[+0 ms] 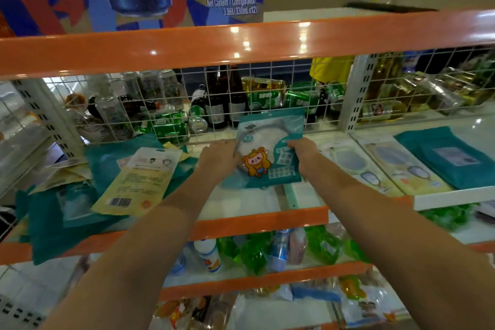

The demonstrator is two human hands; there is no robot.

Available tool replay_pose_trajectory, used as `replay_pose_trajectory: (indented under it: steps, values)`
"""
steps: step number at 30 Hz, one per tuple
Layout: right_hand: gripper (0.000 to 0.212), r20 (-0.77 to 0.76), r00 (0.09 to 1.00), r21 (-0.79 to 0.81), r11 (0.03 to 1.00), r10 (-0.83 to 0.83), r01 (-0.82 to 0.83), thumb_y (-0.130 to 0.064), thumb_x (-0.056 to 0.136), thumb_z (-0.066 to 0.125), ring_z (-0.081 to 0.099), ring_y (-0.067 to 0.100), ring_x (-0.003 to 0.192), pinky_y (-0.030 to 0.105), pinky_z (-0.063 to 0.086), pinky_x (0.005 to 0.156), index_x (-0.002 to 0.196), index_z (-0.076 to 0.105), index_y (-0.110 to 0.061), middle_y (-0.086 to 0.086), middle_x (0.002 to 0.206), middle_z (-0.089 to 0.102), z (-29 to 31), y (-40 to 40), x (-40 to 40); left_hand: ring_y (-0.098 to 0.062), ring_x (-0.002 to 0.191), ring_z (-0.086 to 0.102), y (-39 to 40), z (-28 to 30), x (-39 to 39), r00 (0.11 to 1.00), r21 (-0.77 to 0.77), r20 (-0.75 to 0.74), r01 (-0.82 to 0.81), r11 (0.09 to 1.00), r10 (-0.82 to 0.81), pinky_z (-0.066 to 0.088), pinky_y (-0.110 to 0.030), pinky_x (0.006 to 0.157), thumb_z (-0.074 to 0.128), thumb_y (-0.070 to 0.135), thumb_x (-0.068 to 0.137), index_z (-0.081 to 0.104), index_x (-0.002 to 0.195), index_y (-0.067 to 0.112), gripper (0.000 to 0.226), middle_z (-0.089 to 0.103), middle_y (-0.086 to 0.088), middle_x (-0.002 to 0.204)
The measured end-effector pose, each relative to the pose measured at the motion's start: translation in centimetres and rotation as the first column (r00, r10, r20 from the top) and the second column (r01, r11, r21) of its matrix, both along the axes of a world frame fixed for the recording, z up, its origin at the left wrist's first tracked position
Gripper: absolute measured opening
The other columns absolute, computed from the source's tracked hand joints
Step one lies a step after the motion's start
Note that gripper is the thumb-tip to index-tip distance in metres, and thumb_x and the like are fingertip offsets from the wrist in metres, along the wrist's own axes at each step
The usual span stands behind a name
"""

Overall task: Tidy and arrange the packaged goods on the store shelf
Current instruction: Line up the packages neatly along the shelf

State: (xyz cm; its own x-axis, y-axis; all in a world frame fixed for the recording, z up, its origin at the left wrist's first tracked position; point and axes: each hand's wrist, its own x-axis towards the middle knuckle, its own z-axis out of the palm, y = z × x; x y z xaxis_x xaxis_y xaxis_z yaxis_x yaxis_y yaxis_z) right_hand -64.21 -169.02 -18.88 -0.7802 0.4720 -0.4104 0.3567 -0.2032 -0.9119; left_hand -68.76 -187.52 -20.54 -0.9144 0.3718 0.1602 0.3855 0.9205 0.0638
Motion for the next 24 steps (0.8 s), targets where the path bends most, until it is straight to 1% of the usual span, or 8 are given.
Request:
replay_pose_trajectory:
  steps: [3,5,9,12,17,20,22,24]
  values:
    - [0.031,-0.024,0.999,0.0,0.999,-0.045,0.045,-0.013,0.093,0.056,0.061,0.025,0.078,0.039,0.056,0.073,0.121,0.055,-0.002,0.016,0.098,0.065,-0.5,1.8,0.4,-0.03,0.115,0.054,1.3,-0.5,-1.0,1.0,0.014,0.012,0.005,1.0,-0.005,0.047,-0.04,0.091,0.039,0.035,0.099,0.052,0.129,0.014,0.039,0.058,-0.011,0.126]
    - [0.026,-0.047,0.996,-0.006,0.997,-0.081,0.081,-0.013,0.094,0.056,0.059,0.02,0.065,0.031,0.052,0.059,0.119,0.055,-0.006,0.008,0.081,0.061,-0.5,3.3,1.1,-0.029,0.114,0.055,2.5,-1.2,-1.6,0.999,0.049,0.021,0.03,0.998,-0.031,0.048,-0.04,0.089,0.037,0.039,0.099,0.055,0.125,0.015,0.04,0.059,-0.01,0.125]
    - [0.023,-0.091,0.985,-0.001,0.989,-0.148,0.149,-0.011,0.095,0.054,0.056,0.017,0.062,0.028,0.05,0.057,0.118,0.056,-0.007,0.005,0.075,0.058,-0.8,6.9,2.8,-0.029,0.11,0.055,6.2,-2.0,-1.7,0.993,0.041,0.007,0.121,0.992,-0.121,0.049,-0.039,0.085,0.036,0.037,0.1,0.056,0.121,0.014,0.037,0.059,-0.009,0.122]
    - [0.023,-0.115,0.974,-0.022,0.981,-0.195,0.194,-0.01,0.095,0.054,0.057,0.019,0.062,0.029,0.051,0.06,0.118,0.055,-0.006,0.005,0.076,0.06,-0.9,10.0,4.4,-0.027,0.11,0.054,9.6,-2.1,-1.3,0.98,0.042,0.022,0.198,0.979,-0.199,0.047,-0.038,0.083,0.034,0.037,0.101,0.054,0.124,0.014,0.038,0.057,-0.009,0.122]
    - [0.02,-0.11,0.958,0.014,0.963,-0.266,0.269,-0.011,0.095,0.053,0.056,0.019,0.064,0.028,0.049,0.06,0.115,0.055,-0.008,0.005,0.079,0.059,-0.6,15.6,7.1,-0.029,0.102,0.058,16.1,-2.0,-0.4,0.951,0.024,0.012,0.308,0.951,-0.308,0.048,-0.038,0.078,0.032,0.038,0.101,0.057,0.117,0.012,0.039,0.061,-0.011,0.114]
    - [0.013,-0.121,0.943,0.056,0.947,-0.309,0.317,-0.007,0.094,0.054,0.054,0.017,0.062,0.027,0.047,0.058,0.106,0.056,-0.01,0.004,0.076,0.057,-0.3,19.4,9.3,-0.029,0.096,0.06,20.3,-1.5,0.4,0.93,0.043,0.001,0.367,0.929,-0.368,0.048,-0.037,0.074,0.034,0.038,0.1,0.059,0.109,0.013,0.037,0.063,-0.011,0.108]
    - [0.015,-0.128,0.938,0.069,0.941,-0.321,0.331,-0.007,0.094,0.054,0.054,0.017,0.061,0.026,0.046,0.056,0.108,0.056,-0.01,0.004,0.075,0.056,-0.1,22.0,10.9,-0.03,0.1,0.059,23.4,-1.3,1.3,0.92,0.042,0.007,0.392,0.919,-0.393,0.047,-0.037,0.076,0.035,0.038,0.099,0.059,0.112,0.012,0.037,0.063,-0.012,0.11]
    - [0.009,-0.137,0.933,0.041,0.939,-0.334,0.342,-0.006,0.094,0.053,0.054,0.017,0.062,0.028,0.048,0.058,0.102,0.056,-0.009,0.005,0.075,0.057,0.0,24.8,12.4,-0.031,0.105,0.058,26.5,-1.0,2.5,0.912,0.037,0.009,0.409,0.912,-0.409,0.047,-0.039,0.08,0.035,0.037,0.1,0.059,0.117,0.013,0.037,0.062,-0.011,0.115]
